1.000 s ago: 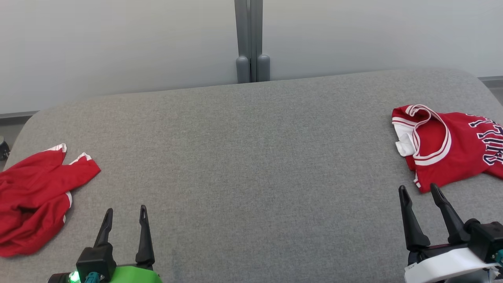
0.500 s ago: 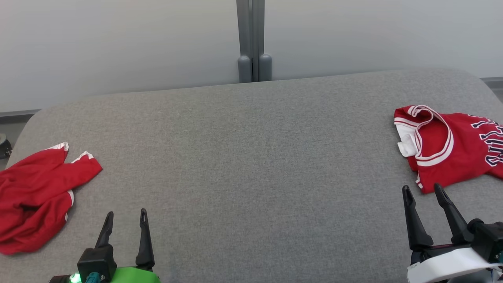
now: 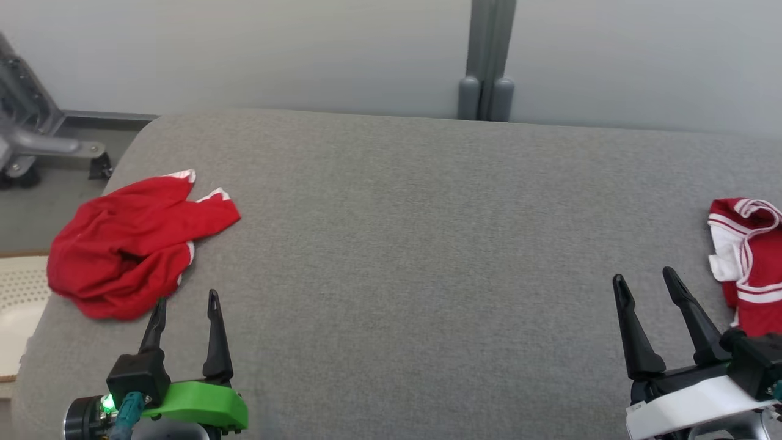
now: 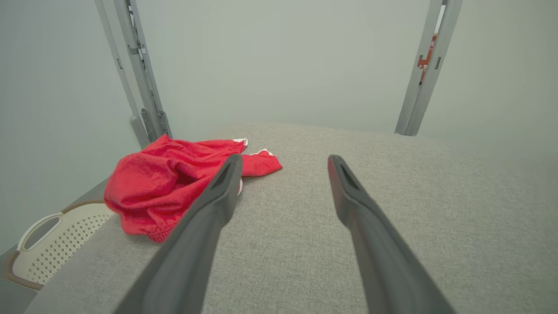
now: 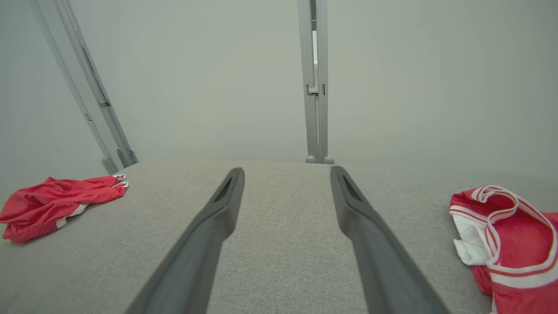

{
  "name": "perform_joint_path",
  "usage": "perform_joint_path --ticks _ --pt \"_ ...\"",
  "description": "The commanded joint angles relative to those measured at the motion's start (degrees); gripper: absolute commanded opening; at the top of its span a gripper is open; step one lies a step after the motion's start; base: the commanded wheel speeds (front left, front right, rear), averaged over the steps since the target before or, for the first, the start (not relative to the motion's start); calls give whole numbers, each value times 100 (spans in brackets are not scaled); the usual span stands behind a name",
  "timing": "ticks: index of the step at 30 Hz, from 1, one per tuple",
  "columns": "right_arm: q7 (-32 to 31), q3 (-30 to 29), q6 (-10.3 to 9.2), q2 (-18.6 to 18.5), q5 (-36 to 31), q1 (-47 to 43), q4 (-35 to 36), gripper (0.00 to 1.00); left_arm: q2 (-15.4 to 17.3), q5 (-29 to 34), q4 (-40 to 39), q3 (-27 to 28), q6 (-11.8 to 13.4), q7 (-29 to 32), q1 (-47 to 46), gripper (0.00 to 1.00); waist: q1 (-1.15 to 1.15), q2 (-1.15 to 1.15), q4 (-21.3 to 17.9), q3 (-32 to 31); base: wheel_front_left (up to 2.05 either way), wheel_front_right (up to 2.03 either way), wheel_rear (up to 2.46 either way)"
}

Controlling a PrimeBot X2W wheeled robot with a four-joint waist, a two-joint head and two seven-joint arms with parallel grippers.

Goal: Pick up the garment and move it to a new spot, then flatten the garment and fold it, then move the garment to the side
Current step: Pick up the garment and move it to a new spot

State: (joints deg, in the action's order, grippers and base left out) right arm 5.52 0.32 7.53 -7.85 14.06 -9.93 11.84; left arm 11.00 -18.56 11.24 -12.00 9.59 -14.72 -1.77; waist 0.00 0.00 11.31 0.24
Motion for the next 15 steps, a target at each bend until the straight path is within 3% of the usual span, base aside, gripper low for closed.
perform_joint_path --ticks 1,8,15 --pt "-36 60 -9 -41 -13 107 75 100 -30 -69 34 52 -16 -34 -107 100 0 0 728 106 0 0 0" --pt "-201 209 -9 -101 -17 202 267 100 -151 -43 154 191 -103 -48 -311 100 0 0 1402 221 0 0 0" --pt "-320 197 -9 -220 -30 345 422 100 -340 54 86 421 -191 -47 -391 100 0 0 1661 492 0 0 0"
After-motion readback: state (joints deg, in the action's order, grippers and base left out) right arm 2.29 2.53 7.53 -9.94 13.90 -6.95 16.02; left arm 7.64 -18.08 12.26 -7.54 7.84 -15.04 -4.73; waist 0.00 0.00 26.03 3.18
